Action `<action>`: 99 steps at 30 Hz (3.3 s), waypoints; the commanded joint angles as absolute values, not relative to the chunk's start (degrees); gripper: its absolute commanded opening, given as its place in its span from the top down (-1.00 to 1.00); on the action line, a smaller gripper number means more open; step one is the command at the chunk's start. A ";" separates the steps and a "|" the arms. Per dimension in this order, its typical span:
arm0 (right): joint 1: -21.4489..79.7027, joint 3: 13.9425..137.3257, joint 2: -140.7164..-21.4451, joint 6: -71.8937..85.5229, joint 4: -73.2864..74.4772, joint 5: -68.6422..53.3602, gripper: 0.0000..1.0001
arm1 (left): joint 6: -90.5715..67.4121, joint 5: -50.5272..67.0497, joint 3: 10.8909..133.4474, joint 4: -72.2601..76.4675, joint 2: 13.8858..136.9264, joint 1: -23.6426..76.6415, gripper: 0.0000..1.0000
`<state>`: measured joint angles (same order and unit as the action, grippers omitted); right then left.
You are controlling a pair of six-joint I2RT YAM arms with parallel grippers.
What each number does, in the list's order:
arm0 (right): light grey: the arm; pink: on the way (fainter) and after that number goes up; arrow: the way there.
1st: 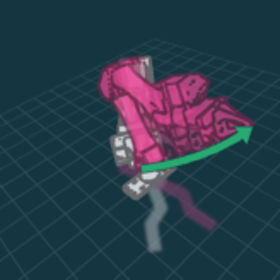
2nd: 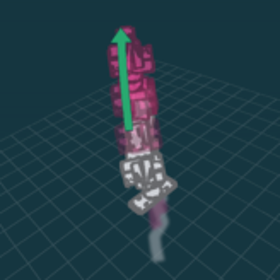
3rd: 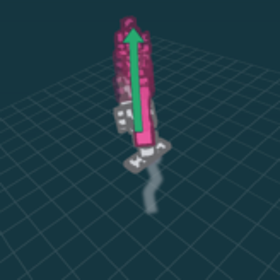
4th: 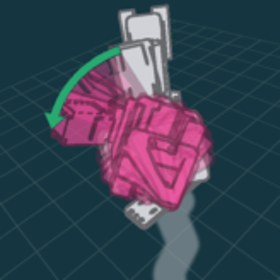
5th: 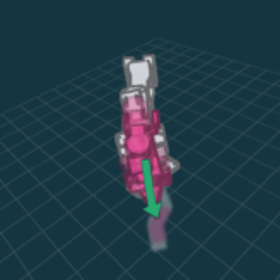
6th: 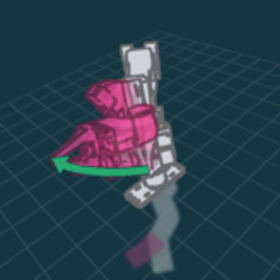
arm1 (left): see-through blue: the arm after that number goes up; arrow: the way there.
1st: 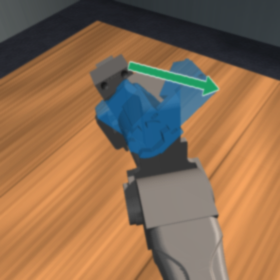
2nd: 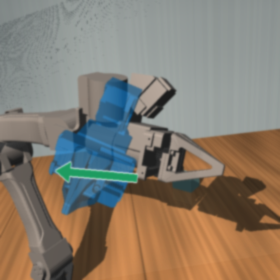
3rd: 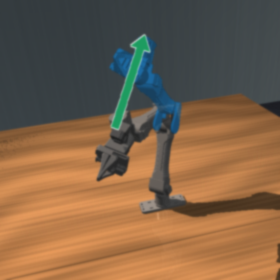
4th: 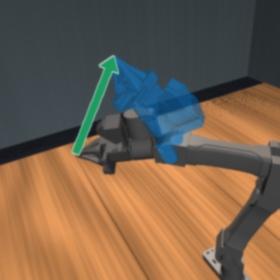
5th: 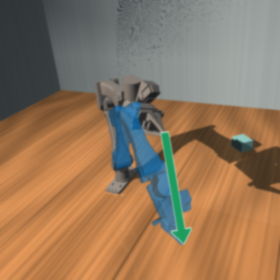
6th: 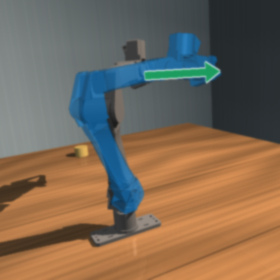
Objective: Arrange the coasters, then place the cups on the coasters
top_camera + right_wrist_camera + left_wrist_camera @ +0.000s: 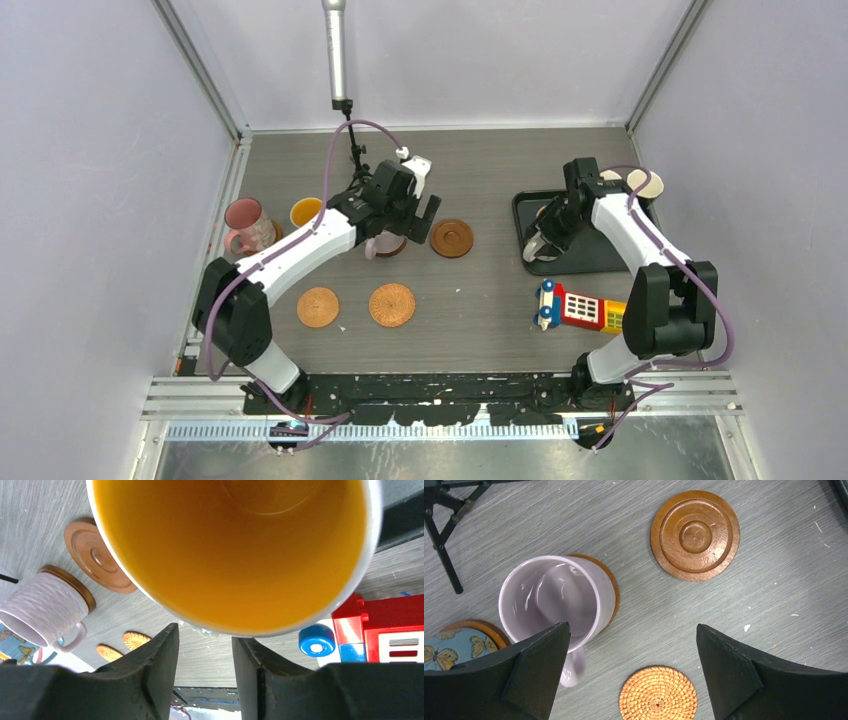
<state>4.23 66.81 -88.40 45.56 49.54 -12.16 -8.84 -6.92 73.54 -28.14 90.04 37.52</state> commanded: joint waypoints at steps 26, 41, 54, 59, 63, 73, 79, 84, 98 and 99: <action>-23.12 94.65 -81.39 13.67 70.55 -26.59 -0.72 | -11.15 4.56 114.05 -40.26 120.01 57.06 -0.99; -30.65 94.91 -85.29 12.95 70.60 -27.56 -0.72 | -10.87 0.53 134.43 -44.28 139.32 58.58 -0.63; -30.89 94.00 -85.65 13.59 68.97 -28.84 -0.72 | -9.08 -2.27 142.66 -42.87 146.92 58.83 -0.18; -31.10 92.91 -84.77 13.14 68.83 -29.01 -0.72 | -8.30 -2.89 144.48 -41.25 147.68 58.87 0.06; -31.11 92.38 -84.81 13.48 68.73 -29.61 -0.72 | -7.77 -4.26 146.06 -41.88 148.25 58.87 0.19; -31.11 91.70 -84.55 12.85 68.77 -30.40 -0.72 | -7.75 -5.98 140.12 -35.58 142.29 58.81 1.00; -31.09 91.76 -84.89 12.87 68.79 -31.18 -0.72 | -6.56 -5.74 131.75 -25.93 135.60 58.84 1.00; -31.11 91.30 -85.00 12.58 68.84 -31.73 -0.72 | -4.88 -5.66 119.46 -9.36 127.66 58.75 1.00; -31.11 89.35 -84.49 11.84 68.75 -32.17 -0.73 | 0.51 -6.78 101.73 8.31 113.26 58.43 1.00; -31.11 89.11 -84.36 11.66 68.73 -32.35 -0.73 | 1.12 -6.94 100.35 8.50 112.11 58.13 1.00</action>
